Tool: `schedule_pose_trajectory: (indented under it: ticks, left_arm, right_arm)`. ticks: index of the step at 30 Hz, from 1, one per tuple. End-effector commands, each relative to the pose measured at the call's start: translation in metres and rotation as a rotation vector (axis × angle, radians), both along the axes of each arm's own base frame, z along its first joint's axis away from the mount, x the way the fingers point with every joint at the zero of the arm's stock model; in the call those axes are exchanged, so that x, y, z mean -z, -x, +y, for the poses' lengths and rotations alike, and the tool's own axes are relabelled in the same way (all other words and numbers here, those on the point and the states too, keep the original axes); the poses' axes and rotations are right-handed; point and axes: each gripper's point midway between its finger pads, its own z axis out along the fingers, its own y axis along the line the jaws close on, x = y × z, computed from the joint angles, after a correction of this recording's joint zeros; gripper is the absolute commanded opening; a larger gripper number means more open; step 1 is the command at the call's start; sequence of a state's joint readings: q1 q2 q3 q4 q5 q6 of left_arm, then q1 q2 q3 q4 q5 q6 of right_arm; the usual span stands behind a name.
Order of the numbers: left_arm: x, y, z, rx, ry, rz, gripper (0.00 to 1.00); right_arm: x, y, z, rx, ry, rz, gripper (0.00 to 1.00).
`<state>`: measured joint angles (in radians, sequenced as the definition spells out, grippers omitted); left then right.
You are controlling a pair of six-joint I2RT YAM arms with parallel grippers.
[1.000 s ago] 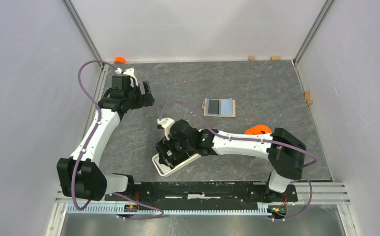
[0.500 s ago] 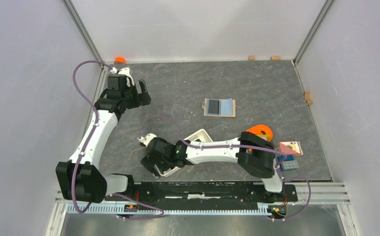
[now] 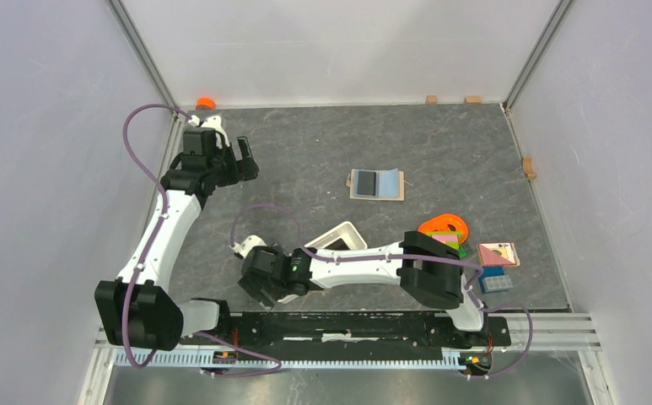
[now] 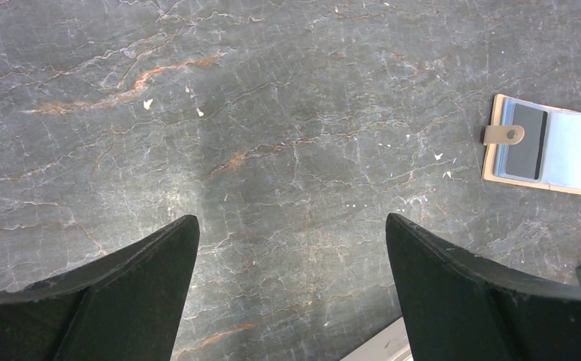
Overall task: Put the credit cards into the card holder
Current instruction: Pick up the credit card from the storage box.
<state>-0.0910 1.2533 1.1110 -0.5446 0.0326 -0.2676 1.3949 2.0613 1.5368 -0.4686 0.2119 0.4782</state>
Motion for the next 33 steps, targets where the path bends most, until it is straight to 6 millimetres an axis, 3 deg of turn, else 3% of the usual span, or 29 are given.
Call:
schedule_pose_trajectory:
  ticks: [1,11,25,30,33]
  left_arm:
    - [-0.012,-0.001,0.001,0.016,-0.007,-0.049,1.00]
    - [-0.010,-0.002,0.002,0.012,-0.010,-0.044,1.00]
    - [-0.008,-0.002,0.003,0.007,-0.012,-0.036,1.00]
    - [-0.007,-0.002,0.003,0.008,-0.011,-0.033,1.00]
    - [-0.006,-0.003,0.003,0.008,-0.011,-0.031,1.00]
  right_arm:
    - [-0.036,0.006,0.012,0.004,-0.097,0.000,0.87]
    - [-0.046,0.007,0.006,0.020,-0.130,0.002,0.79]
    - [-0.037,0.002,-0.007,0.049,-0.153,0.049,0.49]
    - [-0.036,0.001,-0.011,0.058,-0.179,0.087,0.48]
    - [-0.035,0.002,-0.009,0.052,-0.195,0.111,0.52]
